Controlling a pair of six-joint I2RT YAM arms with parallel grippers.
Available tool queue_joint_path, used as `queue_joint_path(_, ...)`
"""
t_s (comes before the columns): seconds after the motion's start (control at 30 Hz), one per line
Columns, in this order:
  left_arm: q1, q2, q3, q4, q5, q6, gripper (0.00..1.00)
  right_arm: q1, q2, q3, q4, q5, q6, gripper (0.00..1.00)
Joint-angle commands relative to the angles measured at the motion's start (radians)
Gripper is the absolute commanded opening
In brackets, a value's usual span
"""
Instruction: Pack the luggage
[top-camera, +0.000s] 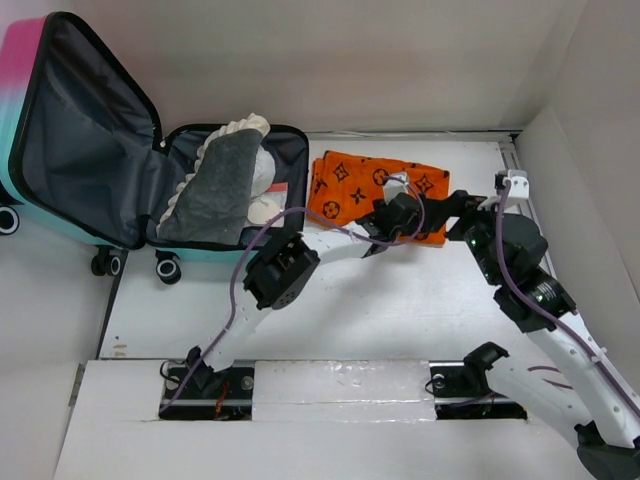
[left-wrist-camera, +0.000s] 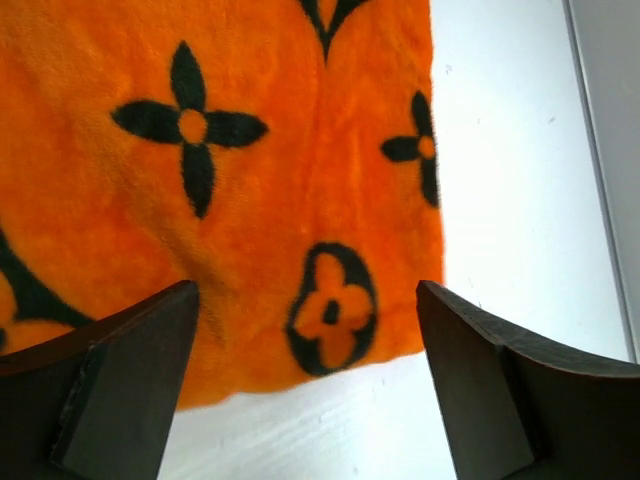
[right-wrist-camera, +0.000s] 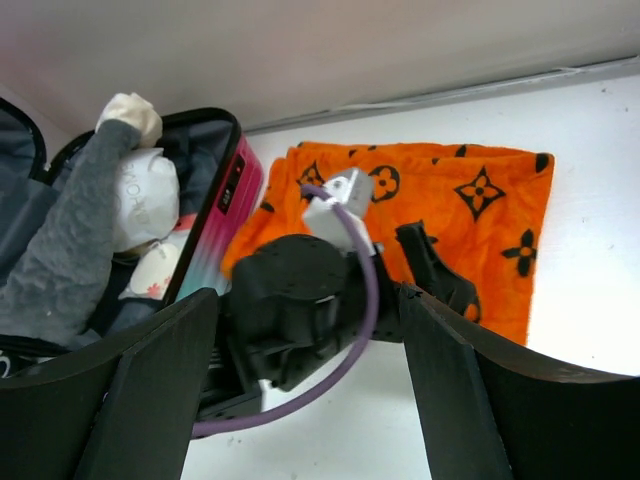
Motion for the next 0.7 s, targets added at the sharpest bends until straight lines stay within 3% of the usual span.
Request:
queue_joint_path(0.0,0.016,0.075,0.123,-0.077,0.031,-0.009,0.84,0.003,-0.022,0.045,0.004,0.011,-0.010,0.78)
queue_joint_path(0.17,-0.006,0.235,0.344,-0.174,0.101,0.023,0.74,0.003,-0.022,0.045,0.035,-0.032,-0.010,0.78)
queue_joint_path(0.23,-0.035,0.248,0.364,-0.171,0.100,0.063,0.72,0.003,-0.031,0.045,0.044,-0.041,-0.010,0.78)
queue_joint_path(0.33,-0.049,0.266,0.395,-0.183,0.240,0.063,0.69,0.003,-0.031,0.054,0.054,-0.041,-0.010,0.78)
queue_joint_path(0.4,-0.058,0.211,0.326,-0.147,0.281,0.075,0.69,0.003,-0.031,0.054,0.054,-0.052,-0.010,0.78)
queue_joint_path(0.5,-0.058,0.012,0.035,-0.001,0.225,0.101,0.71,0.003,-0.022,0.054,0.054,-0.063,-0.010,0.78)
queue_joint_path(0.53,-0.058,-0.040,-0.080,0.022,0.194,0.123,0.75,0.003,-0.022,0.054,0.067,-0.080,-0.010,0.78)
queue_joint_path(0.63,-0.049,-0.229,-0.224,0.094,0.101,0.149,1.00,0.003,0.007,0.045,0.095,-0.129,-0.010,0.78)
queue_joint_path(0.67,-0.049,-0.267,-0.248,0.104,0.075,0.160,1.00,0.003,0.021,0.045,0.107,-0.143,-0.010,0.78)
